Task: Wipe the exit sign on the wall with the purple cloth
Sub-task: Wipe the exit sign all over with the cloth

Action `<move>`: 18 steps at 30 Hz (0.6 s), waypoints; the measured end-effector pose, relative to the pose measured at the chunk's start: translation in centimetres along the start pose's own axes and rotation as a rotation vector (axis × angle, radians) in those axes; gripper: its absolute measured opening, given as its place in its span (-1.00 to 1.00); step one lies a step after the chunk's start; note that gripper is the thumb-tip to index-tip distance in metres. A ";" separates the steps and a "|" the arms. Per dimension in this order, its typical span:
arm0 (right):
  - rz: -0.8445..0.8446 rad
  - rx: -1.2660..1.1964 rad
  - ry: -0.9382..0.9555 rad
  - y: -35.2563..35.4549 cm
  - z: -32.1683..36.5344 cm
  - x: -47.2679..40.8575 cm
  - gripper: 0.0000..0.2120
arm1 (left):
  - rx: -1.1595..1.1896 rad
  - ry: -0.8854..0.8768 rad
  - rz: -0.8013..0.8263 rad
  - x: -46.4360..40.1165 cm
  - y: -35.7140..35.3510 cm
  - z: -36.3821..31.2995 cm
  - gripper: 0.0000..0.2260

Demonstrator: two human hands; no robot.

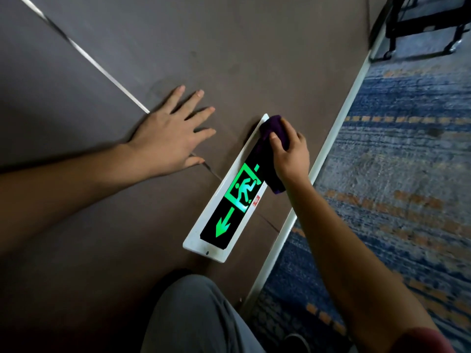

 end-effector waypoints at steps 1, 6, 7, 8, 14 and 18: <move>0.030 0.021 0.021 -0.5 0.3 -0.3 -0.50 | 0.009 -0.010 -0.002 -0.1 0.0 0.1 -0.34; 0.049 0.042 0.009 -1.8 0.3 -4.1 -0.50 | 0.026 -0.011 -0.030 0.4 -0.5 0.3 -0.35; 0.050 0.042 -0.018 -2.0 0.1 -4.5 -0.50 | 0.033 -0.018 -0.032 0.3 -0.4 0.2 -0.35; 0.055 0.045 -0.033 -2.5 0.0 -4.6 -0.50 | 0.039 -0.024 -0.031 0.2 -0.3 0.3 -0.35; 0.034 0.013 -0.029 -5.2 -0.5 2.3 -0.53 | 0.035 -0.002 -0.012 0.2 -0.1 0.2 -0.33; 0.064 0.004 -0.005 -6.4 -0.4 7.8 -0.53 | 0.043 0.000 -0.008 0.2 0.0 0.2 -0.33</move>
Point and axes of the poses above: each hand's wrist, its own x-axis away from the middle knuckle, its own y-axis out of the back of the hand, z = x × y, the point moved 4 cm from there along -x, towards the middle knuckle, and after that the axes turned 5 degrees about x, right-handed, at the moved point
